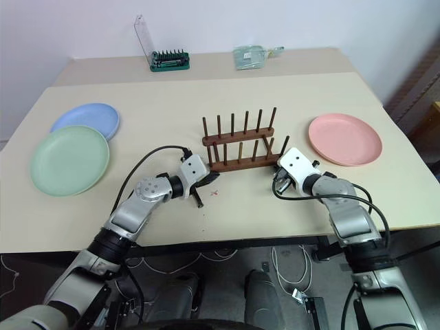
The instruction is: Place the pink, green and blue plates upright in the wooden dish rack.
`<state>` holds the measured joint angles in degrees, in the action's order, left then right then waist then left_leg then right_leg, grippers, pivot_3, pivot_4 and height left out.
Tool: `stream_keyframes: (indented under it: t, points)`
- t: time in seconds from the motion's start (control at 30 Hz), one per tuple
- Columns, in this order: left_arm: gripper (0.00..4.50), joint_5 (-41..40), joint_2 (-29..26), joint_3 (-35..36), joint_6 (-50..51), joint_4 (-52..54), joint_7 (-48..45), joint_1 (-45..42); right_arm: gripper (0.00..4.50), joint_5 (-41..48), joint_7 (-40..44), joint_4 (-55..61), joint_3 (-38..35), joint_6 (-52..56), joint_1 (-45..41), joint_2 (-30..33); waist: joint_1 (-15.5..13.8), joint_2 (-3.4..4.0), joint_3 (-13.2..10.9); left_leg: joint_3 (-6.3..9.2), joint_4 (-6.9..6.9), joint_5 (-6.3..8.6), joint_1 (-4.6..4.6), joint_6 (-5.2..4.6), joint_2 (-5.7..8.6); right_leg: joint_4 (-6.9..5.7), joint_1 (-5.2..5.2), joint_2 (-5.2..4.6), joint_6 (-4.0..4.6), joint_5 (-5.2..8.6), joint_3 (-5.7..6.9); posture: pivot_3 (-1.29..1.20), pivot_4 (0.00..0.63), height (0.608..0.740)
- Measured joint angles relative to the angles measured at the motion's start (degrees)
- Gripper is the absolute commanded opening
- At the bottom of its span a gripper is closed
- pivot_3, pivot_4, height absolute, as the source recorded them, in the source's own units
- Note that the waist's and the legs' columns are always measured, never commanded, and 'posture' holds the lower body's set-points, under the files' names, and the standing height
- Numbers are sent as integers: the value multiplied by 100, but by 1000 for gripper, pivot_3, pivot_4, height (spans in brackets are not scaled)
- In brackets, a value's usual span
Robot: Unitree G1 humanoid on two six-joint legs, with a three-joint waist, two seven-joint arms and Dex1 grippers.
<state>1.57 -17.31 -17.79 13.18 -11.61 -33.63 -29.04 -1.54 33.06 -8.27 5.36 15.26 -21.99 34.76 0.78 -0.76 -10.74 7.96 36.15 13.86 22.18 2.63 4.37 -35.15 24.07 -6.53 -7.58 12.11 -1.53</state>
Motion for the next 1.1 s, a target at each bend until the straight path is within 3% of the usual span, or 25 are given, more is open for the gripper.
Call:
stream_keyframes:
  t: [0.43, 0.53, 0.67, 0.97, 1.07, 1.1]
  points:
    - [0, 13, -10, 131, -147, -114, 28, 6, 79, -111, -75, -17, -194, -335, 74, 71, 4, 1, 0, -1, 0, 0, 0, 0, 1, 0, 1, 0, 0, 0, 0, 0, 150, 740]
    - [0, -328, 5, 209, -155, 220, -346, 243, 823, 108, 166, 320, -525, -212, 301, 397, -3, 3, -1, 0, -2, 0, 7, 0, 1, 2, 4, -2, 0, 0, 0, 0, 150, 740]
    - [0, -1161, 138, 225, -116, 1180, -1145, 595, 2674, 15, 226, 456, -1052, -107, 605, 1190, -32, 3, -2, -3, 5, 1, 16, -1, 8, 6, 6, -14, 0, 0, 1, 0, 150, 740]
    - [0, -1473, 114, 228, 168, 1394, -1532, 573, 2674, -756, -245, -668, -763, -460, 430, 1351, 22, 11, 3, -14, 2, 1, 4, -2, 1, 5, 0, -4, 0, 1, -4, 0, 150, 740]
    - [0, -1474, 133, 229, 242, 1396, -1509, 573, 1846, -958, -390, -1115, -586, -717, 158, 1351, 7, 11, 3, -13, 1, 1, 3, -2, 0, 5, -1, -4, 1, 1, -4, 0, 150, 740]
    - [0, -1474, 134, 230, 275, 1396, -1491, 574, 1297, -1012, -440, -1237, -554, -788, 133, 1349, 4, 11, 3, -13, 1, 1, 3, -2, 0, 5, -1, -4, 1, 1, -4, 0, 150, 740]
